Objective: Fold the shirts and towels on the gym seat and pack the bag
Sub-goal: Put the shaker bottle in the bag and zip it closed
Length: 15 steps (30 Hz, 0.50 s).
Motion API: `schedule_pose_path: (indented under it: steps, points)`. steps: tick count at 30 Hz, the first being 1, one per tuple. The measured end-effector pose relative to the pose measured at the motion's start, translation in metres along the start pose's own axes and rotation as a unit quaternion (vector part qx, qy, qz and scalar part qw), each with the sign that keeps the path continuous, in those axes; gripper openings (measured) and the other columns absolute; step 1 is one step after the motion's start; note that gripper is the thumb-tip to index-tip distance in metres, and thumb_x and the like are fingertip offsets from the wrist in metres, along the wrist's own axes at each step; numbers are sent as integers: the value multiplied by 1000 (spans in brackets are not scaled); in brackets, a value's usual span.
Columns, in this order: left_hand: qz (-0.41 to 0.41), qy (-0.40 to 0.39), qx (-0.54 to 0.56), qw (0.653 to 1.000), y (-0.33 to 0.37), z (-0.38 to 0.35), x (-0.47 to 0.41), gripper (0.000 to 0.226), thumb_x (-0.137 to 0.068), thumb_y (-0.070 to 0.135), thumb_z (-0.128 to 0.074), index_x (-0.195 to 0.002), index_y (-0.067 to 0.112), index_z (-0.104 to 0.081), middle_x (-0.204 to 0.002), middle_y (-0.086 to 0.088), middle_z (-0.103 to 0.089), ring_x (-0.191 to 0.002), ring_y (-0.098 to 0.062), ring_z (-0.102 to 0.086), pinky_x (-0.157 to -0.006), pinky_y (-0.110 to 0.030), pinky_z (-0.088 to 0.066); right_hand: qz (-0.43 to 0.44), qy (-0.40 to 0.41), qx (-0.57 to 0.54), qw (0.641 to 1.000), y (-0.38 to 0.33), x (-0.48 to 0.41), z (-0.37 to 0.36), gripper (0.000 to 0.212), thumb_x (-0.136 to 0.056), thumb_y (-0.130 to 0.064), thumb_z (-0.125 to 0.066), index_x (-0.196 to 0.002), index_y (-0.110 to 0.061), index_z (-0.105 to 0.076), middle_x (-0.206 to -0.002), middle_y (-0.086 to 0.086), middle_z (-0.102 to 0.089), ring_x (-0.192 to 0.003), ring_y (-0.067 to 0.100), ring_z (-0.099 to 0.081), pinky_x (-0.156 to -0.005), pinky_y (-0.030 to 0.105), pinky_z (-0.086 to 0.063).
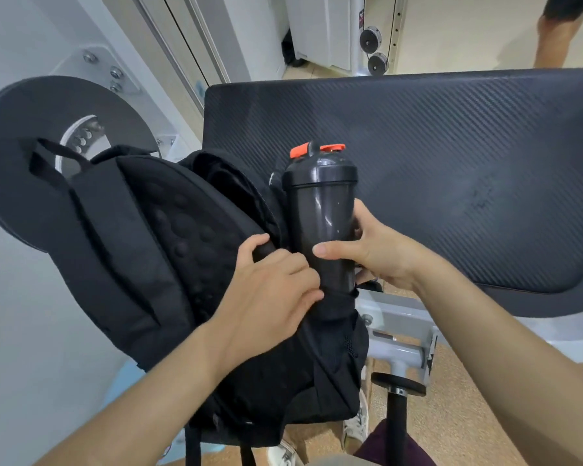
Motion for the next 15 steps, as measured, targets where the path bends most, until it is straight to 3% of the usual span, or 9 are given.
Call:
schedule_pose_path:
  steps: [4, 7, 9, 12, 15]
  points:
    - [9, 113, -33, 993, 3, -3, 1, 25, -98, 30, -47, -81, 21, -63, -77, 10, -58, -73, -12, -59, -103, -38, -32, -46, -34, -5, 998, -4, 6, -3, 67, -67, -36, -85, -121, -35, -46, -112, -2, -65, -93, 22, -71, -73, 44, -60]
    - [5, 178, -53, 983, 7, -4, -1, 25, -96, 27, -51, -79, 17, -65, -75, 5, -58, -71, -15, -60, -96, -38, -40, -53, -62, 73, 994, -13, 7, -7, 75, -61, -45, -84, -123, -38, -43, -114, -6, -63, -95, 16, -71, -72, 42, -61]
    - [-4, 206, -34, 978, 8, -5, 1, 19, -92, 23, -57, -77, 14, -65, -83, 1, -61, -82, -19, -61, -91, -39, -41, -55, -96, 100, 989, -16, 9, -5, 79, -61, -53, -82, -127, -43, -40, -119, -8, -61, -100, 14, -69, -75, 40, -60]
    - [-2, 196, 18, 980, 3, -3, 2, 12, -88, 17, -64, -79, 10, -63, -114, -10, -61, -118, -28, -54, -97, -44, -39, -65, -161, 44, 984, -9, 16, 2, 70, -73, -55, -75, -132, -46, -41, -124, -6, -63, -108, 14, -66, -85, 40, -56]
    - [-4, 160, 37, 986, -1, -3, 0, 15, -91, 17, -60, -79, 8, -60, -128, -14, -55, -132, -29, -46, -102, -46, -40, -22, -72, -32, 997, -4, 14, -5, 63, -73, -59, -67, -128, -31, -52, -116, -4, -68, -108, 15, -65, -85, 37, -55]
Point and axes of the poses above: each hand's wrist, its own x-axis away from the middle knuckle, its own z-axis out of the back of the hand, y = z × x, the point moved 1 cm from there along -x, towards the middle knuckle
